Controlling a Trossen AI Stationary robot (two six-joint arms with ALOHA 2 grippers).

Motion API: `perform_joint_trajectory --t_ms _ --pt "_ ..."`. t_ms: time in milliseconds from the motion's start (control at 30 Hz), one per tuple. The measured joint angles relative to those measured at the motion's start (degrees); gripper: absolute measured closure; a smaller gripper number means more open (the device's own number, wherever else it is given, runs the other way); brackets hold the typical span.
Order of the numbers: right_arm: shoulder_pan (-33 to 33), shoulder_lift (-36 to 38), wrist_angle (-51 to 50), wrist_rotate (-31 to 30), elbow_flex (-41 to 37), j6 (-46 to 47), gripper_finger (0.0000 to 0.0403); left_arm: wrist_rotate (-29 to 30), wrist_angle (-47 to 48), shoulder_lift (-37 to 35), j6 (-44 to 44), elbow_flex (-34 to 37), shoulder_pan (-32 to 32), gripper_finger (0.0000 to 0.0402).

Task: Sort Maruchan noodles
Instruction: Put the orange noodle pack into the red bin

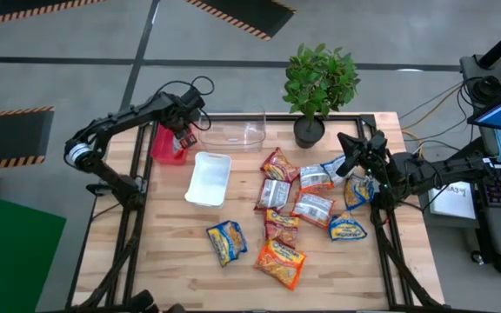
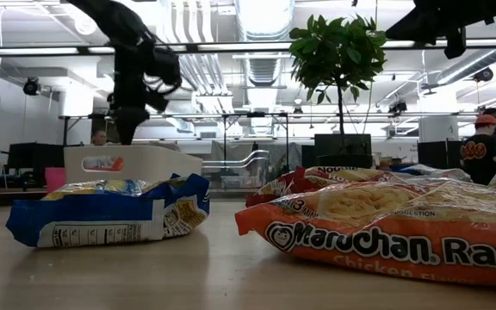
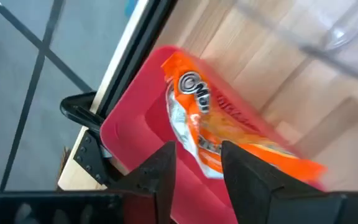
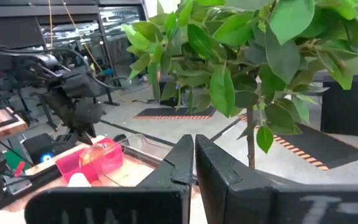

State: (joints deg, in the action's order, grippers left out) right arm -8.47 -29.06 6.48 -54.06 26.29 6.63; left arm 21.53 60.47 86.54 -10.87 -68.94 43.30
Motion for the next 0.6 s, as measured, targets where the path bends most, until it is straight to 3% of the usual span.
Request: perform_joint_trajectory --t_ms 167,467,600 --pt "0.0 0.0 -0.22 0.02 0.02 -1.52 0.0394 -1.18 -3.6 -6.81 3.35 -0.03 -3.09 0.0286" --pt "0.0 0.0 0.17 0.19 0.25 0.02 0.0394 -23.16 -22.36 -18.91 6.85 3.33 -11.54 0.0285" --pt "-0.02 0.0 -0.12 0.52 0.28 8.4 0.0394 -27.03 -32.13 -23.05 11.69 7.79 -18.92 0.0285"
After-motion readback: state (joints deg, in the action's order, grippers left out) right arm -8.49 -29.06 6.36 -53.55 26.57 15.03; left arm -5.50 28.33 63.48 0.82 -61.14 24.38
